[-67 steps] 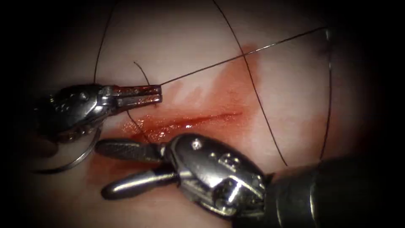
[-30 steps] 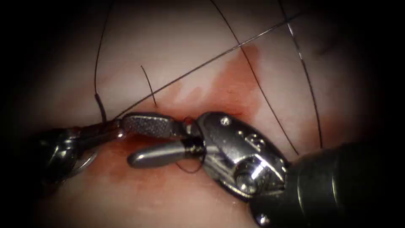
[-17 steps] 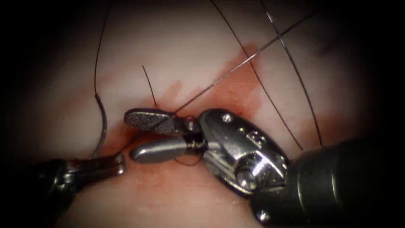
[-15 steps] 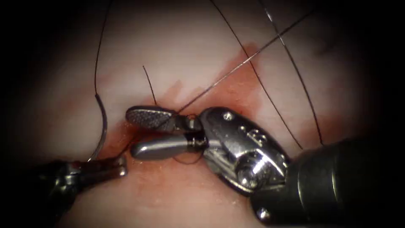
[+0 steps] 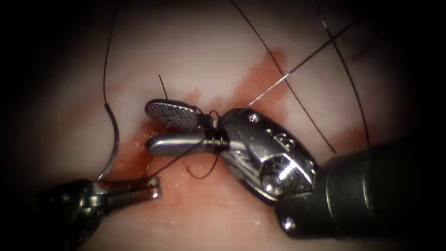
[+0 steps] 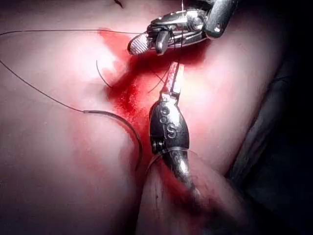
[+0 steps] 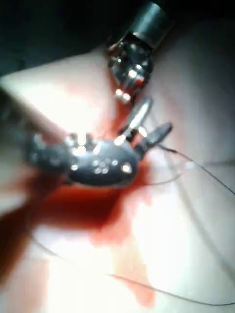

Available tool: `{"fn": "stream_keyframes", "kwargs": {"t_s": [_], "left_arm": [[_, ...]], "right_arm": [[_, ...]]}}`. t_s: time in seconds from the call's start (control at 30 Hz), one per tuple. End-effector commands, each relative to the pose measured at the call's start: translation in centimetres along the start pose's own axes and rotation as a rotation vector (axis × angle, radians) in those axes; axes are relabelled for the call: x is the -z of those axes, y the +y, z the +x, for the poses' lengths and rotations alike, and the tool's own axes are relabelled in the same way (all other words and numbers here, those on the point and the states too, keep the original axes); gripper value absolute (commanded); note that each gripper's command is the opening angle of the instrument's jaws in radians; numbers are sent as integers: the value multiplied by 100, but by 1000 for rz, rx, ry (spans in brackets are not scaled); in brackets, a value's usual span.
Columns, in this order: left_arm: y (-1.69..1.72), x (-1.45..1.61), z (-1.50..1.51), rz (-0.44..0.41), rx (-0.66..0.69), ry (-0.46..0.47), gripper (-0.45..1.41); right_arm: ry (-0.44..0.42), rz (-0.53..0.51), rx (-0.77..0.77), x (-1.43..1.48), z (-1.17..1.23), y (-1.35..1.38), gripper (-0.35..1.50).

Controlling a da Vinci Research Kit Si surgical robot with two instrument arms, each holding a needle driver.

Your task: Wound Closure

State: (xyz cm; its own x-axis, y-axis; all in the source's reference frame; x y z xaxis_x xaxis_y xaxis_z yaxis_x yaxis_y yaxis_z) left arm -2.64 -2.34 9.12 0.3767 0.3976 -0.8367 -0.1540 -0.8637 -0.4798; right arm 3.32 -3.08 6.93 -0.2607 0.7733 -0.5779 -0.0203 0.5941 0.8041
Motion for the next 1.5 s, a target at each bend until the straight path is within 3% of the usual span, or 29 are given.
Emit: {"fn": "stream_keyframes", "kwargs": {"t_s": [0.03, 0.57, 1.13, 1.43, 1.5], "left_arm": [[3, -6, -11, -2, 4, -7, -45], [-9, -14, -8, -8, 12, -21, -45], [-17, -20, -10, -6, 12, -50, -45], [-17, -19, -10, -7, 13, -53, -45], [-17, -19, -10, -8, 13, -53, -45]], "right_arm": [[-15, -13, 6, -4, -9, 1, 42], [-178, -226, 173, -2, -19, 15, 42], [-266, -312, 228, 3, -53, 63, 46], [-275, -309, 229, -26, -64, 74, 49], [-289, -311, 233, -28, -70, 75, 42]]}}
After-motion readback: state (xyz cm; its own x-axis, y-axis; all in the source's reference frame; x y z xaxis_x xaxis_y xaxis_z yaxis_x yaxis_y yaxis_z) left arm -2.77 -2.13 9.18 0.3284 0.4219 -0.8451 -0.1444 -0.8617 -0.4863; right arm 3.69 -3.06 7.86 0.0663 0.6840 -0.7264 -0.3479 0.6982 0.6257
